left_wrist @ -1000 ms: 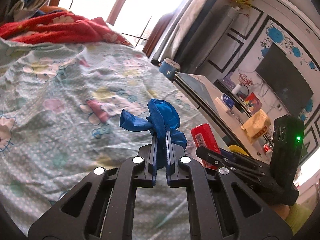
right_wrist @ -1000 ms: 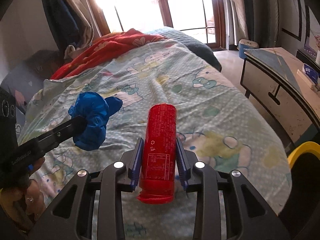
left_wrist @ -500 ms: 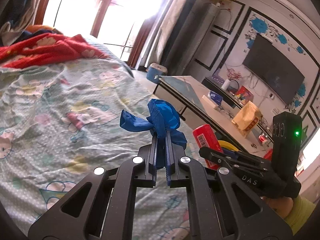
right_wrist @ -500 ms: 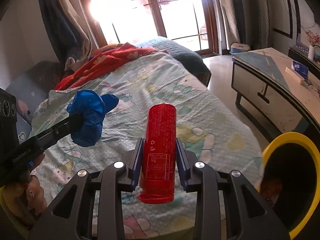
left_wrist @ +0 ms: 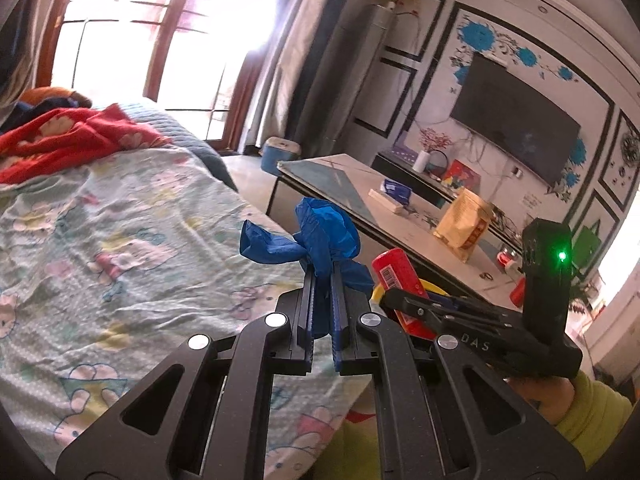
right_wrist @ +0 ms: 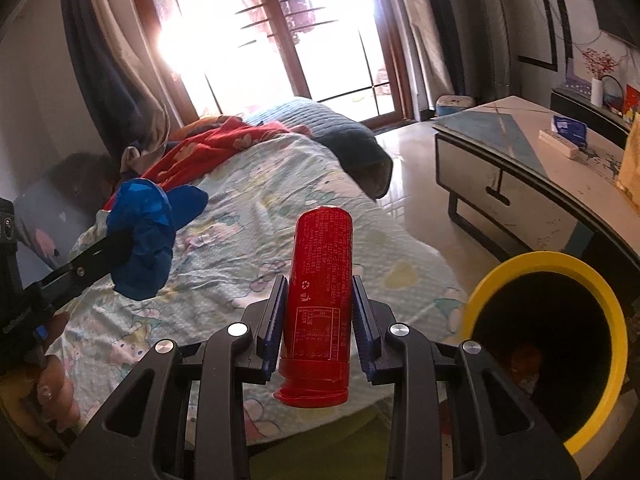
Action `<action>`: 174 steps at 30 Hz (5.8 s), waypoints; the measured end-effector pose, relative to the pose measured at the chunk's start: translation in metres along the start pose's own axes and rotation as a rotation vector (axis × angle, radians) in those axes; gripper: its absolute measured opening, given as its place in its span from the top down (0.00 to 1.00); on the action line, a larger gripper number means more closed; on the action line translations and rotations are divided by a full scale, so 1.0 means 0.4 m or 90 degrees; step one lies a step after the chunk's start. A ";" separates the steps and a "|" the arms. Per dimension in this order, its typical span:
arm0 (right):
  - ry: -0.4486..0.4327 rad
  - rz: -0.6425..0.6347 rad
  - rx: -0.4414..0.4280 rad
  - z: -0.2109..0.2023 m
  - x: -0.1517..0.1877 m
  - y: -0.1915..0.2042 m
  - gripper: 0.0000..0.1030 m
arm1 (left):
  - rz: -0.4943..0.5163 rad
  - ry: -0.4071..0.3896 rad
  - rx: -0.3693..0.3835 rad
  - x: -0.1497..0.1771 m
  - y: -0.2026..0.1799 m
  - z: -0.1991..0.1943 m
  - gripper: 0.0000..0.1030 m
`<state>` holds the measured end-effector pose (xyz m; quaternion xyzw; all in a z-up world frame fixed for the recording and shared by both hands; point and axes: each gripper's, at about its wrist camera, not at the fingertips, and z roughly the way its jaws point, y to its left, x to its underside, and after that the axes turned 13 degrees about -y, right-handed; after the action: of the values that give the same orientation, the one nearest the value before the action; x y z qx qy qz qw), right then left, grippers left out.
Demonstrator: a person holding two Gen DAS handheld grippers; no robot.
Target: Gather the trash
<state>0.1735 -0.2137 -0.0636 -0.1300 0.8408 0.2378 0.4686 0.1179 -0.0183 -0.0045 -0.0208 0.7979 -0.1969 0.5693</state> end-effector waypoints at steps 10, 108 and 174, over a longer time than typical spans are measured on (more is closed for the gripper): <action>-0.030 0.045 0.049 -0.087 0.002 -0.114 0.71 | 0.041 0.023 0.039 0.027 -0.083 0.033 0.97; -0.078 0.110 0.255 -0.343 0.144 -0.332 0.06 | 0.110 0.162 0.069 0.125 -0.241 0.301 0.11; -0.346 -0.102 0.191 -0.345 0.167 0.108 0.06 | 0.126 -0.126 -0.109 0.097 -0.030 -0.240 0.11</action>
<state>0.0191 -0.2485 -0.0466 -0.0566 0.6976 0.0998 0.7073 0.0141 -0.0114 -0.0089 -0.0103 0.7498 -0.0682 0.6580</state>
